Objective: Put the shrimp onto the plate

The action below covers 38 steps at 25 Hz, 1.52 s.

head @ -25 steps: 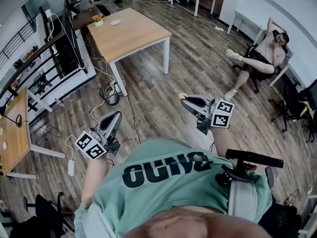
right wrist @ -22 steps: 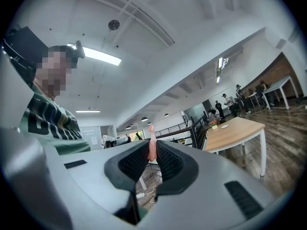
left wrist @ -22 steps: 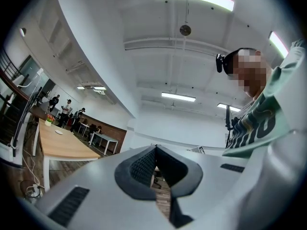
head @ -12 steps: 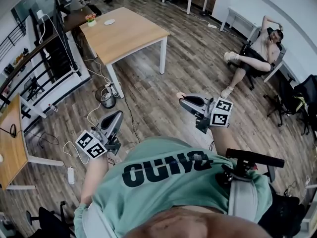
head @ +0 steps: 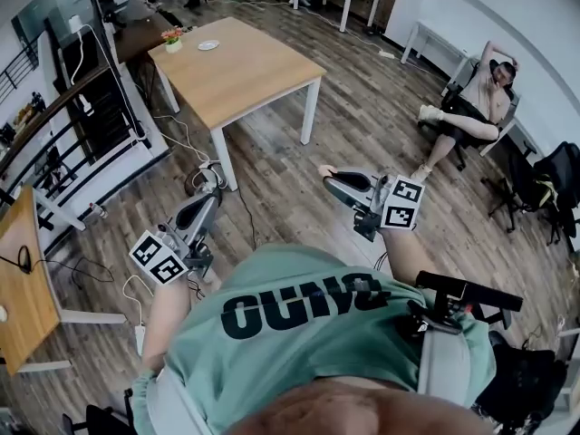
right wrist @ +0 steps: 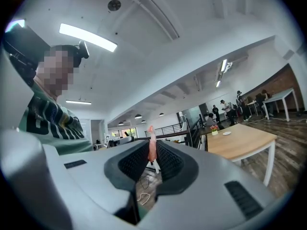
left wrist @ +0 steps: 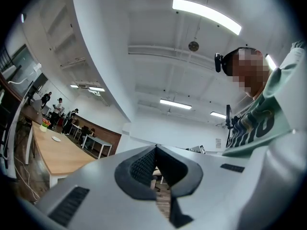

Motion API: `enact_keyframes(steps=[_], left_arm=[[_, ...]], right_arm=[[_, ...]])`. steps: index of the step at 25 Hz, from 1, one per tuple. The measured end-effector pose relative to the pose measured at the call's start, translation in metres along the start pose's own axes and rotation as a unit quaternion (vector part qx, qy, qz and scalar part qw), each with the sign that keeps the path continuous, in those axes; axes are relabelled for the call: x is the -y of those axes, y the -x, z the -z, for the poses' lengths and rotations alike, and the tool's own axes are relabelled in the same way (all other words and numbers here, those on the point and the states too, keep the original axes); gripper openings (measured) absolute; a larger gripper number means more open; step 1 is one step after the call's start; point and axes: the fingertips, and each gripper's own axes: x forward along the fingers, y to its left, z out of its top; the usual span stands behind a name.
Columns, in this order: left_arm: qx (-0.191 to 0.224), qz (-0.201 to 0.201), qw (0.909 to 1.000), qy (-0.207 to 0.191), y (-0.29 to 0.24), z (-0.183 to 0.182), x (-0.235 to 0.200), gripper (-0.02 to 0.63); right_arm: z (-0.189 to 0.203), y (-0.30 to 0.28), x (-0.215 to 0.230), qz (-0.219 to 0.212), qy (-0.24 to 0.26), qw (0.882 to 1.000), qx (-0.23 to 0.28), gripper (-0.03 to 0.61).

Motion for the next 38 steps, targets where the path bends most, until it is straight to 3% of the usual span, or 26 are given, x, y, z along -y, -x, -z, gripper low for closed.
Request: enact_keyframes(steps=[7, 14, 22, 29, 38], left_arm=[[-0.006, 0.006, 0.9995, 0.029, 0.019, 0.003, -0.055, -0.006], [-0.024, 0.020, 0.9982, 0.050, -0.020, 0.019, -0.089, -0.006], [-0.043, 0.015, 0.9984, 0.034, -0.140, 0.047, -0.082, -0.005], [-0.053, 0.000, 0.9983, 0.025, -0.265, 0.075, -0.057, -0.006], [-0.076, -0.006, 0.9966, 0.031, -0.347, 0.098, -0.061, -0.006]], right_arm=[[0.010, -0.047, 0.014, 0.022, -0.019, 0.999, -0.015, 0.049], [0.006, -0.055, 0.052, 0.031, -0.020, 0.999, -0.025, 0.049], [-0.006, 0.021, 0.148, 0.024, -0.042, 0.999, -0.002, 0.049], [-0.032, 0.093, 0.236, -0.018, -0.046, 0.999, 0.006, 0.049], [-0.033, 0.155, 0.308, -0.001, -0.071, 0.997, 0.015, 0.049]])
